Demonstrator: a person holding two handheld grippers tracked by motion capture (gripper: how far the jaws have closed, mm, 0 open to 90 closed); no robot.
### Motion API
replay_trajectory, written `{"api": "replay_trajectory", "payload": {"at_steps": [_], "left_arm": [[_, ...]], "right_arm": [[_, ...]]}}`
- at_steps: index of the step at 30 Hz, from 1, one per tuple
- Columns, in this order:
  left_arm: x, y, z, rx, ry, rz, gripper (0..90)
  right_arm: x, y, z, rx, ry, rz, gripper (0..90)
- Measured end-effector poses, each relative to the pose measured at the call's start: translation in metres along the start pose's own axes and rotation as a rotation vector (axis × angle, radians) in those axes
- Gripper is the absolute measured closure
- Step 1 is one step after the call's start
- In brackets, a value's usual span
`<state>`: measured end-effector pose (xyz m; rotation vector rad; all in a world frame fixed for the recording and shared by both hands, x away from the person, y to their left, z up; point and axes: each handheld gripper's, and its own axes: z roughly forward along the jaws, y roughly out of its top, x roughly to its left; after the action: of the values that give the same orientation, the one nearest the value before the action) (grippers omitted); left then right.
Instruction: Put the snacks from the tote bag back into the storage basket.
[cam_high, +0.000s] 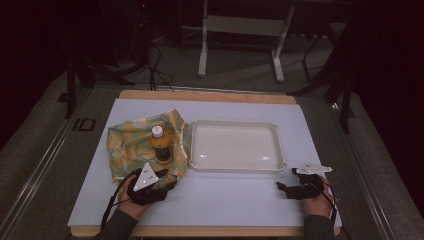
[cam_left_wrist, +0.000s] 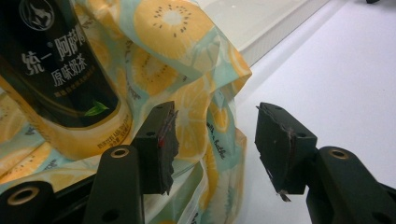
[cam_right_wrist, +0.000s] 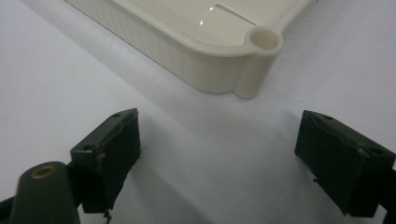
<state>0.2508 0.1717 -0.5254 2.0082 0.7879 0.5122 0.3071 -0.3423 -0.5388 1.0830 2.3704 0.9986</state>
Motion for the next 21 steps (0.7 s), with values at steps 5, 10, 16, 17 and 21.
{"api": "replay_trajectory", "payload": {"at_steps": [5, 10, 16, 17, 21], "left_arm": [[0.0008, 0.0005, -0.0014, -0.009, -0.003, -0.006, 48.5], [0.0009, 0.0003, -0.0017, -0.009, -0.002, -0.008, 48.4], [0.0015, 0.0003, -0.0012, -0.003, 0.007, -0.011, 48.3], [0.0015, 0.0003, -0.0012, -0.003, 0.007, -0.011, 48.1], [0.0009, 0.0003, -0.0004, -0.003, 0.007, -0.012, 48.1]], "right_arm": [[0.0004, -0.0007, -0.0018, -0.018, 0.014, -0.013, 15.4], [-0.0026, -0.0028, -0.006, -0.065, 0.039, 0.009, 15.3], [-0.0021, -0.0027, -0.0059, -0.065, 0.044, 0.001, 15.3], [-0.0021, -0.0027, -0.0059, -0.065, 0.044, 0.001, 15.3], [-0.0026, -0.0029, -0.0062, -0.067, 0.046, 0.004, 15.4]]}}
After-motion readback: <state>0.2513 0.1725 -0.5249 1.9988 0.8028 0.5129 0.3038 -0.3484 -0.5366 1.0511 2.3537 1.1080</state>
